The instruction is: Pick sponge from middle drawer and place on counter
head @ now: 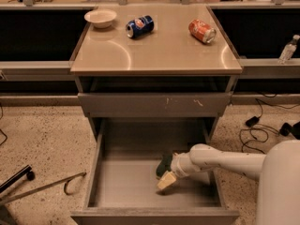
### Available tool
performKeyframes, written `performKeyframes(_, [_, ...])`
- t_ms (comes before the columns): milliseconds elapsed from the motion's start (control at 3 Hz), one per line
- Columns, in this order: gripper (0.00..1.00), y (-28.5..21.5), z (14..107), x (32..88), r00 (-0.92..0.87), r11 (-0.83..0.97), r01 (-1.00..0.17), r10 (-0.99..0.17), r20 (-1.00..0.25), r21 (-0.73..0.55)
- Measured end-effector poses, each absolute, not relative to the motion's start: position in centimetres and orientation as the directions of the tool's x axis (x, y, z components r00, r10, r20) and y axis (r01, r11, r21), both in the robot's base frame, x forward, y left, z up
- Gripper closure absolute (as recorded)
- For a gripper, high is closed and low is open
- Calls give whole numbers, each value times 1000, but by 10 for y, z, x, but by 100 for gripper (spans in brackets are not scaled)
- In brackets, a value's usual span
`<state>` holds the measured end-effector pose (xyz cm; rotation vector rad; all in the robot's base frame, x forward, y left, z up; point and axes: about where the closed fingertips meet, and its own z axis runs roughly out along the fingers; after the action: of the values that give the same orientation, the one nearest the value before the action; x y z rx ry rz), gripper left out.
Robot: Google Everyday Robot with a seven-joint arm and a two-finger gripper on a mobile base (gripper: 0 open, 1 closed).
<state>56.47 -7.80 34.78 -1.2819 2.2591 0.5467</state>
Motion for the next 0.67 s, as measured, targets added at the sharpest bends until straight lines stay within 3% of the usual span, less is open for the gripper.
performKeyframes(333, [0, -68, 335, 561, -447, 476, -872, -687, -574, 110])
performKeyframes(667, [19, -68, 335, 561, -447, 476, -873, -687, -574, 110])
